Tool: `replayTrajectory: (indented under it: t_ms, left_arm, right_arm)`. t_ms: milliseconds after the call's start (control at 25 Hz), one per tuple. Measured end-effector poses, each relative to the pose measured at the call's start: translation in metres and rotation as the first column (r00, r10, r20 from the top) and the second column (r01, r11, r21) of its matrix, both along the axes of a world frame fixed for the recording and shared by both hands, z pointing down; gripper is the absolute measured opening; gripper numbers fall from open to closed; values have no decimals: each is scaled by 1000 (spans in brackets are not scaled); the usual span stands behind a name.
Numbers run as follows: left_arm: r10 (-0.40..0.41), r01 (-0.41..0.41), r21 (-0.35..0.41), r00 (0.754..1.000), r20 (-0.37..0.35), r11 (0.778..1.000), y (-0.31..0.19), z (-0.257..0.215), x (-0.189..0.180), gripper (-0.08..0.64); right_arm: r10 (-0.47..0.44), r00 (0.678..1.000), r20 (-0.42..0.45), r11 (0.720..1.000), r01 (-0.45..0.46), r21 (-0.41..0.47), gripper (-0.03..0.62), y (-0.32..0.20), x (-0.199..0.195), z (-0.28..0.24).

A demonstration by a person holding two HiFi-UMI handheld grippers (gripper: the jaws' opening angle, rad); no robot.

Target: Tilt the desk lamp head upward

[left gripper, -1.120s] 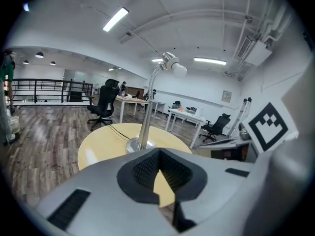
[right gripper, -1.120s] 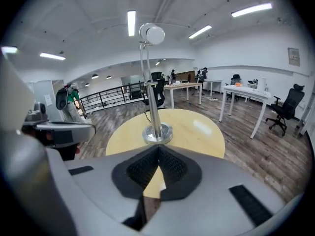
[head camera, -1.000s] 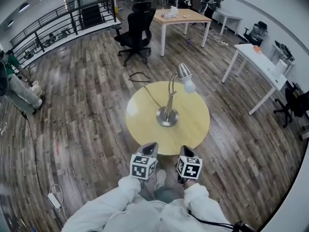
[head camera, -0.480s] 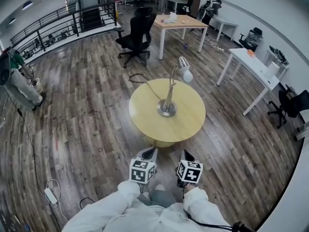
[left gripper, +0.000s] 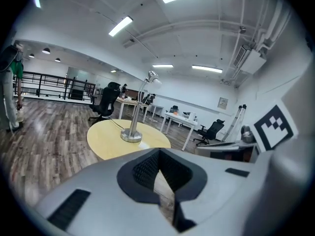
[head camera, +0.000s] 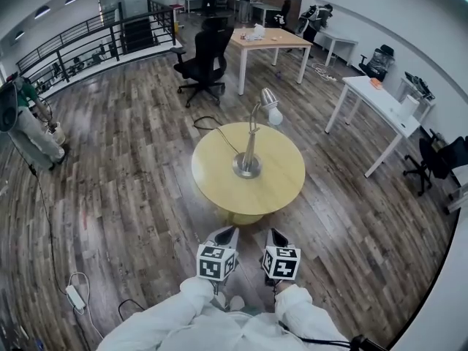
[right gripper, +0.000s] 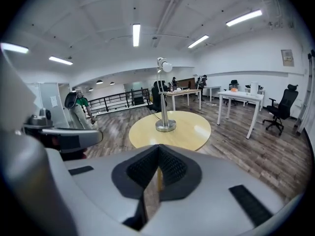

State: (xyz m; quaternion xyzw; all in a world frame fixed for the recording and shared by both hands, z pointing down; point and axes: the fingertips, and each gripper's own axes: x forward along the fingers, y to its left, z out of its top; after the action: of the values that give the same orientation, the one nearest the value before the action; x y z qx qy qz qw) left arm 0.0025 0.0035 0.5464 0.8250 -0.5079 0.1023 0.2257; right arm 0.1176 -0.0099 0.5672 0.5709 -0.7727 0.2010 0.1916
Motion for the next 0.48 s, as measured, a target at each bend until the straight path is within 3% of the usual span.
replayTrajectory:
  t_ms: [480]
  left_arm:
    - [33, -33, 20, 999, 35, 999, 1, -4, 11, -2]
  right_arm:
    - [-24, 1000, -20, 1000, 24, 8, 12, -7, -1, 0]
